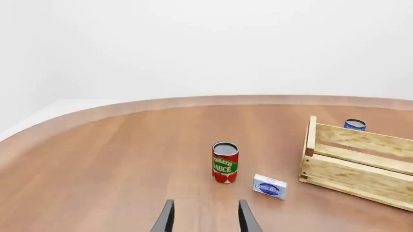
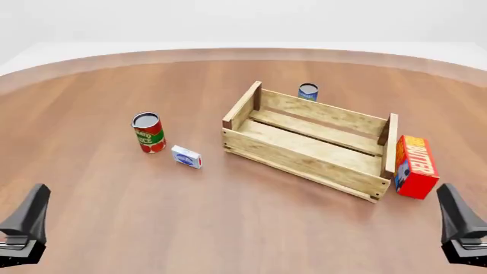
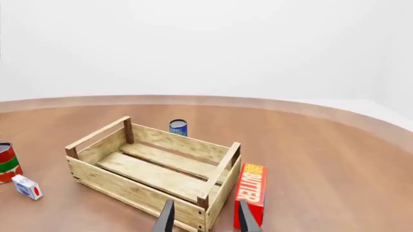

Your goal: Pick up the butter and put it in the tray.

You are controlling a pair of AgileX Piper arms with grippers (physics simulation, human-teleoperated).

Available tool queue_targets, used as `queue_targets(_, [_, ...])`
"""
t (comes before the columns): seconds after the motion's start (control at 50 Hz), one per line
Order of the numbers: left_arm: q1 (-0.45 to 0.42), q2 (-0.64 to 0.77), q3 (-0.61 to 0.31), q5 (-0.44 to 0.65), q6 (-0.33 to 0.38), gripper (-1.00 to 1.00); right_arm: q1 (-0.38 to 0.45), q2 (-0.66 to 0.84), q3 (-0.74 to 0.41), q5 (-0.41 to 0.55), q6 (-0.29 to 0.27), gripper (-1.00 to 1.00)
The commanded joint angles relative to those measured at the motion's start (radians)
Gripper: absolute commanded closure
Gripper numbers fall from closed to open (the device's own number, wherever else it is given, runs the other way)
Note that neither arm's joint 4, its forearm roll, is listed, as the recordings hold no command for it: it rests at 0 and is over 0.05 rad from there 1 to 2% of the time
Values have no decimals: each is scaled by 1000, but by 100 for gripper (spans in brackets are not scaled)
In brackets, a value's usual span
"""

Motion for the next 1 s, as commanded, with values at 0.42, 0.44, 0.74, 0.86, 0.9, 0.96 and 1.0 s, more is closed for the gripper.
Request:
queue_targets(0.42, [0, 0, 0, 0, 0, -100, -65, 41, -60, 33, -7, -100])
queue_targets(0.44, [0, 0, 0, 0, 0, -100, -67, 41, -62, 36, -1, -100])
queue_targets(0.74, [0, 0, 0, 0, 0, -100, -130, 125, -64, 3, -27, -100])
queue_targets(0.86, [0, 0, 0, 0, 0, -100, -145, 162, -60, -18, -36, -100])
queue_targets(0.9, [0, 0, 0, 0, 0, -100, -152, 179, -58, -30, -33, -100])
queue_targets(0.96, [0, 0, 0, 0, 0, -100, -158, 197, -55, -45, -28, -100])
queue_targets(1.0, [0, 0, 0, 0, 0, -100, -162, 204, -49, -54, -33, -100])
